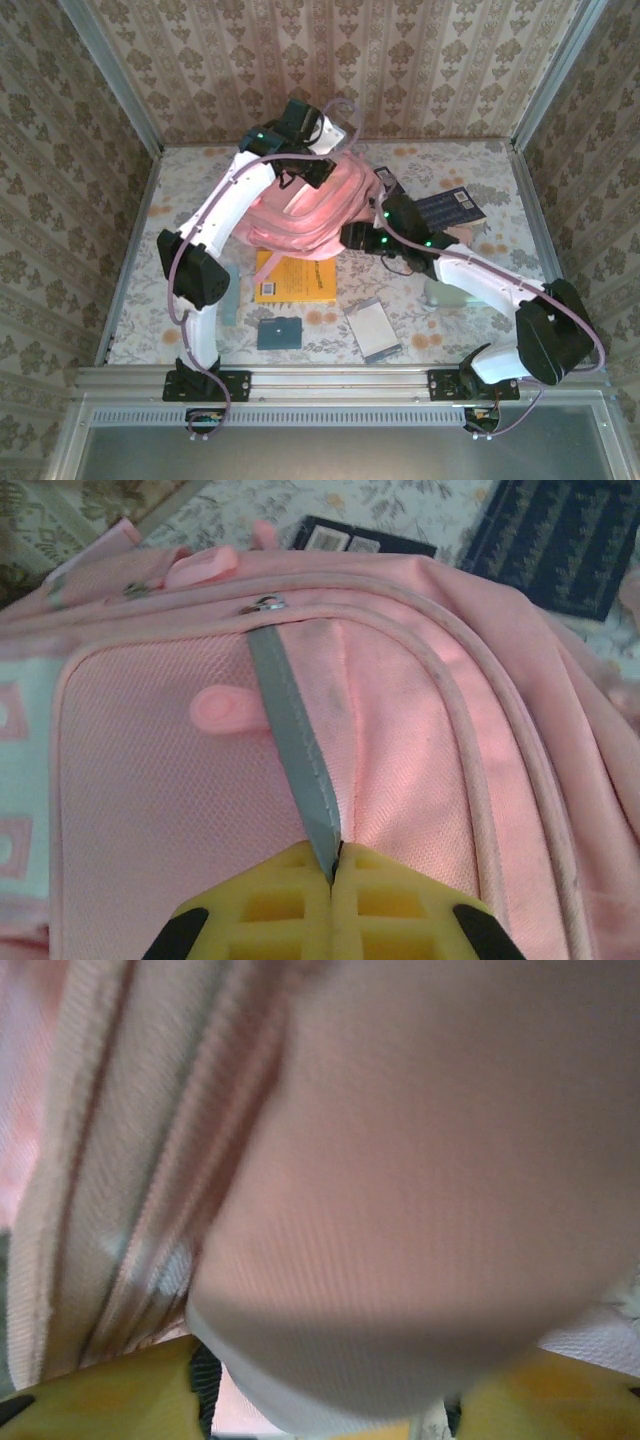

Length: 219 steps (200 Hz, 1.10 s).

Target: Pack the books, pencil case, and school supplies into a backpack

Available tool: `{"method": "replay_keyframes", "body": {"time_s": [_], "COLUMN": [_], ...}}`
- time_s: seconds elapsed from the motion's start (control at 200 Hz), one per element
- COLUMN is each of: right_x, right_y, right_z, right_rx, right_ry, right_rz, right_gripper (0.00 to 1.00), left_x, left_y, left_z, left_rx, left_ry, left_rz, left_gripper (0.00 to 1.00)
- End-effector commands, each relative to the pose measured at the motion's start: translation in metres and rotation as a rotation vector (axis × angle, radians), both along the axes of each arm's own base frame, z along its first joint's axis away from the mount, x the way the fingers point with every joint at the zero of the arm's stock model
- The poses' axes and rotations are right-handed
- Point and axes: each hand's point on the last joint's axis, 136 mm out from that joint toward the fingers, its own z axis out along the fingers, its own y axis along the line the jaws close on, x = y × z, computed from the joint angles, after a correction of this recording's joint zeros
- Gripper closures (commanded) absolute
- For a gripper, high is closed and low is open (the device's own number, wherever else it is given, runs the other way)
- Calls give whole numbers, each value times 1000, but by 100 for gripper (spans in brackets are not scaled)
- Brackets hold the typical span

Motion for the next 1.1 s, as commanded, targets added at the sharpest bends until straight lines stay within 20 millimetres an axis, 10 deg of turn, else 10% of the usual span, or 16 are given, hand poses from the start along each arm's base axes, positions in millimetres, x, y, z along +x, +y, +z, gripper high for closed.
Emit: {"method": "replay_keyframes", "body": {"time_s": [0.0, 0.21, 0.365, 0.605, 0.84, 1.09], "right_x": [-24, -51, -64, -94, -56, 19], "right_y": [37, 85, 77, 46, -11, -87], "right_z": [-23, -24, 3, 66, 89, 32], "right_rx": [12, -2, 23, 107, 161, 15], "right_ry": [33, 2, -92, -253, -280, -36], "right_rz": [94, 265, 317, 417, 185, -262], "right_gripper": [42, 28, 1, 2, 9, 20], "left_x": [-20, -24, -33, -45, -65, -79], "left_y": [-31, -34, -18, 40, 57, 54], "left_z": [69, 57, 30, -6, -9, -14], "left_rx": [-128, -157, -44, -131, -242, -244], "left_ry": [-166, -154, -353, -241, -209, -231], "left_rz": [-131, -127, -150, -51, -91, -200], "left_gripper": [100, 100, 100, 100, 100, 100]}}
